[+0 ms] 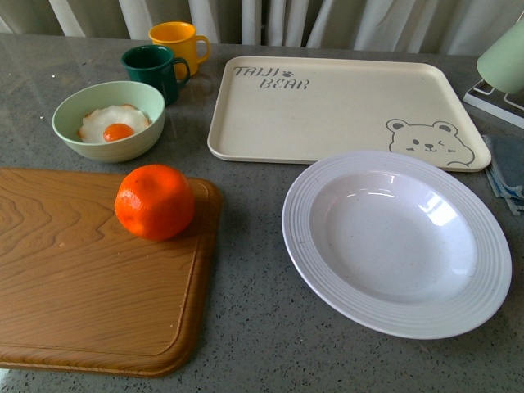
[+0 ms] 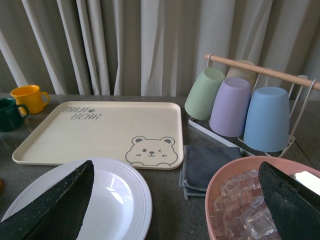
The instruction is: Place orange and plate with both arms
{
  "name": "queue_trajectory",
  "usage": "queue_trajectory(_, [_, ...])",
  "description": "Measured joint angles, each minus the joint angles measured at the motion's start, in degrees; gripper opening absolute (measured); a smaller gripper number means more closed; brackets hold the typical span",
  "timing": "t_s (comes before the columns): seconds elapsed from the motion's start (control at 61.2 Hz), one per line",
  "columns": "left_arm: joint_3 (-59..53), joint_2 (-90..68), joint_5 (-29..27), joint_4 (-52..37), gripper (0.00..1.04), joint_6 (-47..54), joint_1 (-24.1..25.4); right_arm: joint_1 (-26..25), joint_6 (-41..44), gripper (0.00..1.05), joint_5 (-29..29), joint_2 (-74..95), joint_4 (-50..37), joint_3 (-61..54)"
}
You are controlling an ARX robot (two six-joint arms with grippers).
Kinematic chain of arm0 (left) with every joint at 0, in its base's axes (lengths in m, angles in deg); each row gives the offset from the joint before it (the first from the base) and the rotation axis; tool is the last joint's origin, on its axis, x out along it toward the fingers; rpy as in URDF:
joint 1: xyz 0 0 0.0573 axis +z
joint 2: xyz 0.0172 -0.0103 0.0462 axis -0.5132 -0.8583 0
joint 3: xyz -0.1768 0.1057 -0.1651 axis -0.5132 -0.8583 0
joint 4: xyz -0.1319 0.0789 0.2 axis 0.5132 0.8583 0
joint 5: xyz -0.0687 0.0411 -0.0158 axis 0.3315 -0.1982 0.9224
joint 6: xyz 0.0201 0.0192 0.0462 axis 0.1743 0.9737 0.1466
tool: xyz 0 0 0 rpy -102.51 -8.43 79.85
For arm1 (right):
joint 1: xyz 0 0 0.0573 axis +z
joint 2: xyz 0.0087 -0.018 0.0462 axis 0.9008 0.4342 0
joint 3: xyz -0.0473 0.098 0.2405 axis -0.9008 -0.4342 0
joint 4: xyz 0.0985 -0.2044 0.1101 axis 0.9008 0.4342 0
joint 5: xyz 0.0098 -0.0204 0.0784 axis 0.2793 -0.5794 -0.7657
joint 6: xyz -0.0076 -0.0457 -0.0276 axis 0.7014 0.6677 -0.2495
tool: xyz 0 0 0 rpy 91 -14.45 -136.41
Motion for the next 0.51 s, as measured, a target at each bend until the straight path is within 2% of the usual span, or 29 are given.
queue_trajectory(0.506, [0.0, 0.0, 0.0, 0.0, 0.96, 0.0, 0.0, 0.0, 0.0, 0.96, 0.0, 0.0, 0.0, 0.0])
